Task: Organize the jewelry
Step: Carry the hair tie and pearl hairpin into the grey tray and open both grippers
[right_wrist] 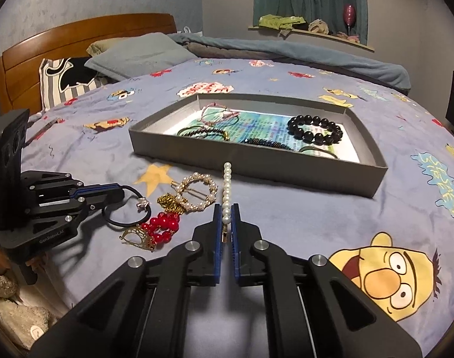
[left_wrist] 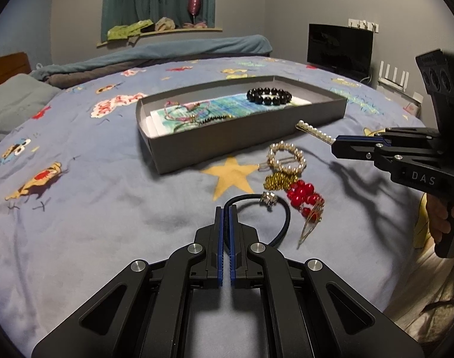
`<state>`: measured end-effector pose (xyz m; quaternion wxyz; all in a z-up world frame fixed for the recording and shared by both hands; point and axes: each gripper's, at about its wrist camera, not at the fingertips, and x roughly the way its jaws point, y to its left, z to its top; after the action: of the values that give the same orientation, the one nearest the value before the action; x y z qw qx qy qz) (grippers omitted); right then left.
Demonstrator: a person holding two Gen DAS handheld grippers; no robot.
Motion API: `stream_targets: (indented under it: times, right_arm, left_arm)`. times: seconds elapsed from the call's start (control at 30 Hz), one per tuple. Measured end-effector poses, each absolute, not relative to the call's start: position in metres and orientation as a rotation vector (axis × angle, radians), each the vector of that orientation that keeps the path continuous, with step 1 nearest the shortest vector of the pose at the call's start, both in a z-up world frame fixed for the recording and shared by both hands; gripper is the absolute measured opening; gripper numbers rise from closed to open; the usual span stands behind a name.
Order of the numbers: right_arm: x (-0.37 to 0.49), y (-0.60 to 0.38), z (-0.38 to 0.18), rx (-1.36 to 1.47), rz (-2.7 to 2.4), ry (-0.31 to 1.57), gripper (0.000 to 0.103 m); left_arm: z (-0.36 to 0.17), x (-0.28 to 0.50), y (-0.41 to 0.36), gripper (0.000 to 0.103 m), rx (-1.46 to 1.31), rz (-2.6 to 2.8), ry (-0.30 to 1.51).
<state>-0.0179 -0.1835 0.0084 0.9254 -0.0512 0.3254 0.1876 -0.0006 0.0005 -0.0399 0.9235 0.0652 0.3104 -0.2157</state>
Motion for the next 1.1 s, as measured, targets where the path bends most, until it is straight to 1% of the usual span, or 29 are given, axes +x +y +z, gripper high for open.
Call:
stream_targets:
  times: [0.23, 0.43, 0.6, 0.83, 0.97, 1.1]
  right_arm:
    - [-0.015, -0.192, 0.011, -0.081, 0.364, 0.67, 0.006]
    - [-0.006, -0.198, 0.027, -0.074, 0.355, 0.648, 0.006]
    - [0.019, -0.203, 0.046, -0.059, 0.345, 0.639, 0.006]
    - [0.079, -0.196, 0.052, -0.08, 0.311, 0.673, 0.006]
    - [0.11, -0.191, 0.046, -0.11, 0.279, 0.686, 0.006]
    - [0.138, -0.193, 0.038, -0.094, 0.273, 0.739, 0.006]
  left_arm:
    - [-0.023, -0.001, 0.003, 0.004, 0.145, -0.436, 0.599]
    - [0.009, 0.008, 0.003, 0.004, 0.168, -0.442, 0.539]
    - [0.041, 0.032, -0.004, 0.004, 0.179, -0.458, 0.483]
    - [0.056, 0.106, -0.035, 0.004, 0.15, -0.502, 0.555]
    - [0.044, 0.143, -0.053, 0.004, 0.163, -0.482, 0.62]
    - [0.028, 0.175, -0.062, 0.004, 0.148, -0.478, 0.7]
